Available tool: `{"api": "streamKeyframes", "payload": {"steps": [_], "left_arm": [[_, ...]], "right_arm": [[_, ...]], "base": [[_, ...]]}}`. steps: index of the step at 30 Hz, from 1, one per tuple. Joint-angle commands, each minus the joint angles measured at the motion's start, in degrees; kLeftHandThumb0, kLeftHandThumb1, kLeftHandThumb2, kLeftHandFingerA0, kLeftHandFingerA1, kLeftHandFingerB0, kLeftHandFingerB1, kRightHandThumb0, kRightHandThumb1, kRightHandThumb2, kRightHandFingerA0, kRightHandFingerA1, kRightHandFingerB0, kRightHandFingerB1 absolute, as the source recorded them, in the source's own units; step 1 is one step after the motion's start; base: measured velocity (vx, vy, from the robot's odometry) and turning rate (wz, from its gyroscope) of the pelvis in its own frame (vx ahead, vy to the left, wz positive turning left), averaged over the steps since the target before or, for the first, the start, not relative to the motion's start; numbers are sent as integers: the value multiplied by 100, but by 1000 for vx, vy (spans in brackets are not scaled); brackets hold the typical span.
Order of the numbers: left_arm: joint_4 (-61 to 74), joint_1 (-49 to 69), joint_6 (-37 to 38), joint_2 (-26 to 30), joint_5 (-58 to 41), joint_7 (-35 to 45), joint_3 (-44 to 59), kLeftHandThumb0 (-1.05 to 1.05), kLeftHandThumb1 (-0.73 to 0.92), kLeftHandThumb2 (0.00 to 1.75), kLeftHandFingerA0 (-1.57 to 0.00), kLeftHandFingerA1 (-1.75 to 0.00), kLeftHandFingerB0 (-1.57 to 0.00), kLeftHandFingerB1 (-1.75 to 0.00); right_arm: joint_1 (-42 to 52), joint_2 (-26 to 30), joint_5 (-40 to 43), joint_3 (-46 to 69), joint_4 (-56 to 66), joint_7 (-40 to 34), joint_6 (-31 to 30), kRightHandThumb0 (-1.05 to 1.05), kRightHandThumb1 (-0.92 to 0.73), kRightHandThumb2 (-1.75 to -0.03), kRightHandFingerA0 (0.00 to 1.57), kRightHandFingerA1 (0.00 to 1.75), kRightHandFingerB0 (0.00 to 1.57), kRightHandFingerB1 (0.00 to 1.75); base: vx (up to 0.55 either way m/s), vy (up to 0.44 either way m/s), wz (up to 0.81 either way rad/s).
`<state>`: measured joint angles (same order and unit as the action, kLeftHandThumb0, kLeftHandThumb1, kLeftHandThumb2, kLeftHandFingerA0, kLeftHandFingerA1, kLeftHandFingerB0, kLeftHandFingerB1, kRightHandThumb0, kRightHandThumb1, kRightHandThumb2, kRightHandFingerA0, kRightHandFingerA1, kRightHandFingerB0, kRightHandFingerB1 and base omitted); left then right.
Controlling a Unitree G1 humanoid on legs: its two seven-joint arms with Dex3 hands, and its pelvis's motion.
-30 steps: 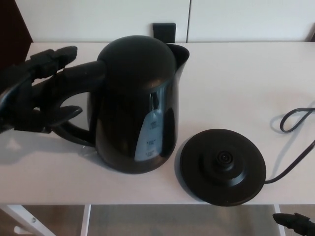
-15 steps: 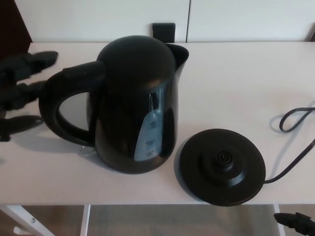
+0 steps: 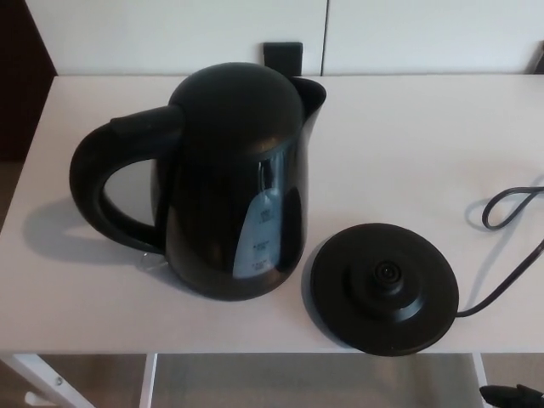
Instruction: The robot walk towards a table in front and uses its left hand to pick up the pot from the base and places it on the table
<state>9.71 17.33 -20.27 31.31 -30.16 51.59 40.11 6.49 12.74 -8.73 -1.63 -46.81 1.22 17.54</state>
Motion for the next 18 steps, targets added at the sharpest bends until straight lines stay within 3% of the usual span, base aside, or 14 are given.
{"api": "streamKeyframes", "payload": {"steps": [1, 2, 3, 5, 8, 9, 11, 15, 16, 17, 18], "left_arm": [[-339, 1932, 2506, -1353, 478, 762, 66, -89, 49, 58, 0, 0, 0, 0], [-302, 2114, 2591, -1454, 521, 806, -39, -85, 49, 56, 0, 0, 0, 0], [-152, 2581, 2923, -1756, 741, 865, -382, -77, 43, 84, 0, -5, 0, 0], [-54, 2971, 3232, -1941, 992, 916, -757, -77, 43, 84, 0, -6, 0, 0], [-510, 3583, 4434, -2071, 1660, 1225, -1828, -79, 50, 87, 0, -11, 0, -6], [-651, 3681, 4732, -2020, 2030, 1028, -2121, -84, 65, 99, 0, -15, 0, -11], [-840, 3814, 5139, -1952, 2545, 737, -2514, -84, 65, 99, 0, -15, 0, -11], [-875, 3845, 5225, -1890, 2545, 630, -2601, -84, 65, 99, 0, -15, 0, -11], [-707, 3955, 5084, -1783, 2727, 561, -2877, -80, 83, 65, 0, -21, 0, -21], [-955, 3151, 4312, -1649, 3250, 196, -3587, -83, 69, 109, -1, -26, -6, -20], [-1196, 2513, 3781, -1582, 3584, -58, -4032, -83, 69, 109, -1, -26, -6, -20]], "right_arm": [[154, 52, -25, -28, -239, 13, 95, -34, -57, -58, 80, 44, 47, 35], [162, 51, -16, -23, -259, 9, 122, -34, -58, -57, 79, 45, 47, 35], [156, 77, 23, 27, -296, -4, 121, -35, -58, -57, 80, 46, 46, 35], [152, 103, 69, 77, -308, 3, 121, -35, -56, -58, 80, 45, 45, 35], [92, 107, 47, 58, -396, 1, 181, -36, -58, -58, 80, 45, 45, 35], [88, 92, 38, 50, -396, -17, 176, -37, -58, -59, 81, 46, 46, 35], [89, 74, 28, 42, -394, -42, 171, -37, -58, -59, 81, 46, 46, 35], [85, 74, 28, 42, -404, -43, 177, -37, -58, -59, 81, 46, 46, 35], [112, 70, 30, 45, -392, -50, 190, -37, -58, -59, 81, 46, 46, 35], [127, 87, 22, 40, -368, -45, 207, -35, -58, -59, 80, 45, 46, 35], [129, 100, 16, 36, -355, -39, 215, -35, -58, -59, 80, 45, 46, 35]], "base": [[0, 0, 0], [0, 0, 0], [0, 0, 0], [0, 0, 0], [0, 0, 0], [0, 0, 0], [0, 0, 0], [0, 0, 0], [0, 0, 0], [0, 0, 0], [0, 0, 0]]}}
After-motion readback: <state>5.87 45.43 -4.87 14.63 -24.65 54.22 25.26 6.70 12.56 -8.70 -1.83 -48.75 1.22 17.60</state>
